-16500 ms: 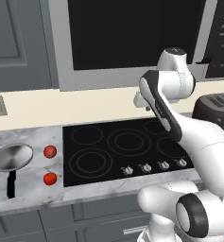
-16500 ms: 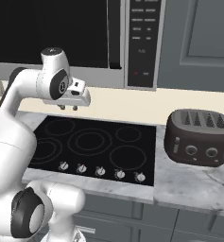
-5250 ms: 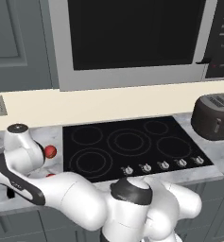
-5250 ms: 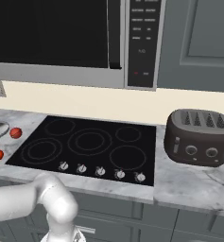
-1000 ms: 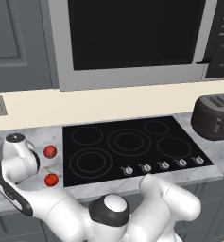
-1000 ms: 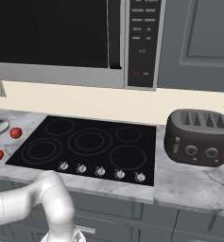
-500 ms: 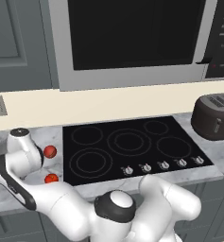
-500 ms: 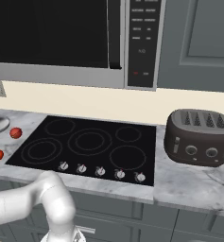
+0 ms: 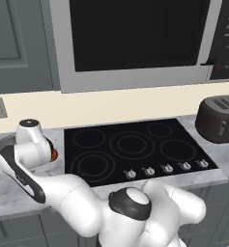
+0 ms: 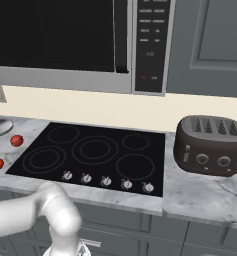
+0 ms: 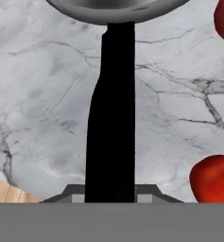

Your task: Place the pan on the front left burner on the stove. Then place the tomato and the onion in the pan and turn on the front left burner.

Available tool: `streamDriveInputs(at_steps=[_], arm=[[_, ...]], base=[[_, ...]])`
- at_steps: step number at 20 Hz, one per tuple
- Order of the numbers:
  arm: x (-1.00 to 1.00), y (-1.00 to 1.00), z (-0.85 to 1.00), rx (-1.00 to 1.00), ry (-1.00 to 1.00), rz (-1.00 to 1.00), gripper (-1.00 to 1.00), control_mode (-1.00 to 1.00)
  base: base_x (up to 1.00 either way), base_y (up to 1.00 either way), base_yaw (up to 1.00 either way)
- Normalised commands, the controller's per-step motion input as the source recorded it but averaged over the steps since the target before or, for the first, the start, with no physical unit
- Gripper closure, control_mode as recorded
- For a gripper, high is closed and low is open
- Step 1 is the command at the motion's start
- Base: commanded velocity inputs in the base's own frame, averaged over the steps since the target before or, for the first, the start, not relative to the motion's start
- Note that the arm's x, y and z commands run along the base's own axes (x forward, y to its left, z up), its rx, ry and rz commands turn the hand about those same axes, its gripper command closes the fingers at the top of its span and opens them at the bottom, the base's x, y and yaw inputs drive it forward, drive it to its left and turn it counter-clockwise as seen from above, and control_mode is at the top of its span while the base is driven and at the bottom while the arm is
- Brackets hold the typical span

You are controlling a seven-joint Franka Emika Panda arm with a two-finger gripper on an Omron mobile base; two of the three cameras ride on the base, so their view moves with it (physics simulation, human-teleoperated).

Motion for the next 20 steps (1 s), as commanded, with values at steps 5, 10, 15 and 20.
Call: streamDriveInputs(at_steps=[5, 10, 15, 20], arm=[[0.00, -0.36, 0.14, 0.00, 0.00, 0.00, 1.00, -1.00], [0.00, -0.42, 0.14, 0.00, 0.00, 0.00, 1.00, -1.00], [0.00, -0.50, 0.24, 0.00, 0.00, 0.00, 1.00, -1.00], [0.00, -0.56, 0.24, 0.00, 0.00, 0.00, 1.00, -1.00]], base=[[0.00, 0.00, 0.00], [0.00, 0.00, 0.00], [0.00, 0.00, 0.00], [0.00, 0.00, 0.00]])
